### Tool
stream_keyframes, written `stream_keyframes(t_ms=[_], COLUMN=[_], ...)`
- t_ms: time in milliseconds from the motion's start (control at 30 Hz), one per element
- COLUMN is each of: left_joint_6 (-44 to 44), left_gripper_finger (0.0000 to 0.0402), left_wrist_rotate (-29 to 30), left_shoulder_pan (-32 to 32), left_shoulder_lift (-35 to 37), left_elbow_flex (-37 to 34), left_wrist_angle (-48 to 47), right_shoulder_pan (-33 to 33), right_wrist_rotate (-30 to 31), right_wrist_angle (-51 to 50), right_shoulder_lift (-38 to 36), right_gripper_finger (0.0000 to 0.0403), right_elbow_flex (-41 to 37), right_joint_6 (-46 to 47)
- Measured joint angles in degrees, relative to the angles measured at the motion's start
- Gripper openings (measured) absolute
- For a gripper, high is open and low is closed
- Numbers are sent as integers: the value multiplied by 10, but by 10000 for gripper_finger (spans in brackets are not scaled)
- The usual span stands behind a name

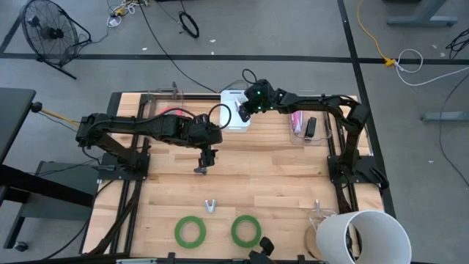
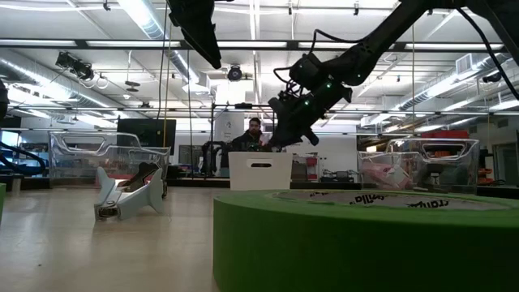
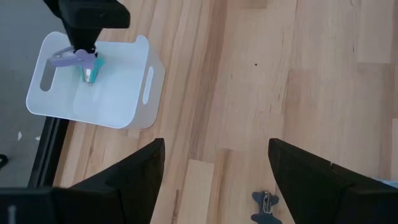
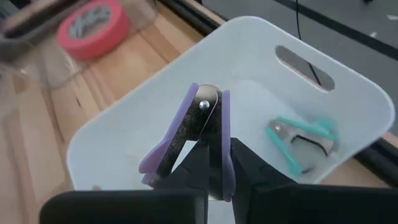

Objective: Pick and place Stapler, Stapler remover, tape
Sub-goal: Put the purple staple remover into the white bin, then put the black staple remover into the white bin

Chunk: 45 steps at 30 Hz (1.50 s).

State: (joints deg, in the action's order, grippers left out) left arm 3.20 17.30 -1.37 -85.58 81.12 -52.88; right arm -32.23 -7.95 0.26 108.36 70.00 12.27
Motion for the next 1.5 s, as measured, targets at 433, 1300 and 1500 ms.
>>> stream_keyframes(t_ms=[433,1300,1500], left_joint_6=[0,0,0], left_gripper_finger=[291,291,291], left_wrist_rotate=[0,0,0], left_shoulder_pan=[0,0,0], left_shoulder_lift=[0,0,0], left_elbow_flex=[0,0,0], left_wrist_angle=[0,-1,-1], right_shoulder_pan=[3,31,71], right_wrist_rotate=[-5,-35,-35], right_wrist_angle=[36,92,21], right_shoulder_lift=[0,-48,-164], right_gripper_finger=[54,161,145], right_elbow_flex=[-4,-4,-4], right_joint_6=[2,-25,-67])
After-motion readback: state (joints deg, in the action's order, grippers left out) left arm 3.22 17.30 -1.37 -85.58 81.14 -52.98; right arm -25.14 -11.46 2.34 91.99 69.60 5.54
